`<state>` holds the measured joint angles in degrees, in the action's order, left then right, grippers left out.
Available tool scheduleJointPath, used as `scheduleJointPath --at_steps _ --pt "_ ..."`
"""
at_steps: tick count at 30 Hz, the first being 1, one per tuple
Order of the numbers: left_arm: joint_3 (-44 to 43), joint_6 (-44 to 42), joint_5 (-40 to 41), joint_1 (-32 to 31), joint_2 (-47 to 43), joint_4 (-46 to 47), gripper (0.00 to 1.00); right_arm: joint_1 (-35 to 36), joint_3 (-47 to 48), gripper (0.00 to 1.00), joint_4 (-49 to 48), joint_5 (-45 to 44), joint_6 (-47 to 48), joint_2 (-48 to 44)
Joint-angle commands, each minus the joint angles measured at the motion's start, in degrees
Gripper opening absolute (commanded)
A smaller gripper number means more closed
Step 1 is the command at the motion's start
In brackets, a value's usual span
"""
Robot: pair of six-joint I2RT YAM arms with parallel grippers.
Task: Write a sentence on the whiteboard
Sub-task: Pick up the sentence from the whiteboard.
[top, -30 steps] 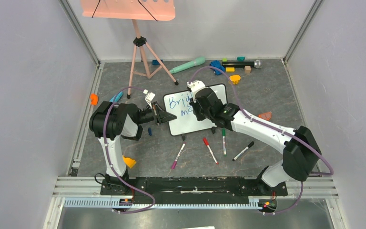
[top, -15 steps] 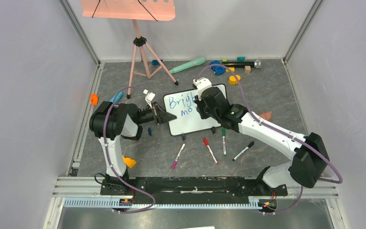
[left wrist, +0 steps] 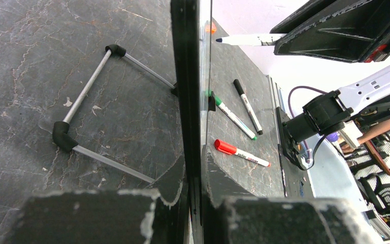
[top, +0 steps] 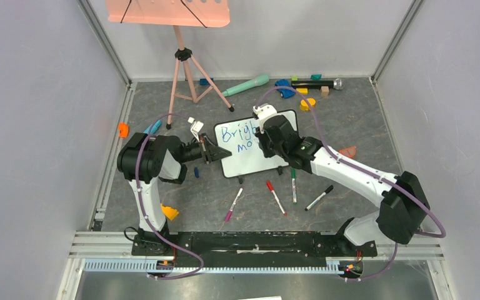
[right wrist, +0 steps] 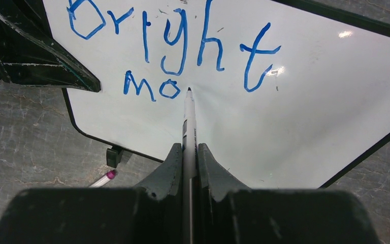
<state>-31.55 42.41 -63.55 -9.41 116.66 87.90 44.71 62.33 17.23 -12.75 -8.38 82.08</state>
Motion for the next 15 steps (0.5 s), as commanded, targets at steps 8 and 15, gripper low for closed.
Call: scheduleJointPath --at_steps 8,15 --pt "0.4 -8.1 5.4 -0.3 4.6 1.3 0.02 -0.3 1.5 0.00 -2.2 -1.0 0.1 2.4" --pt "0.4 -8.0 5.3 -0.3 4.5 1.3 0.02 -0.5 -0.1 0.00 -2.2 -1.1 -0.3 2.5"
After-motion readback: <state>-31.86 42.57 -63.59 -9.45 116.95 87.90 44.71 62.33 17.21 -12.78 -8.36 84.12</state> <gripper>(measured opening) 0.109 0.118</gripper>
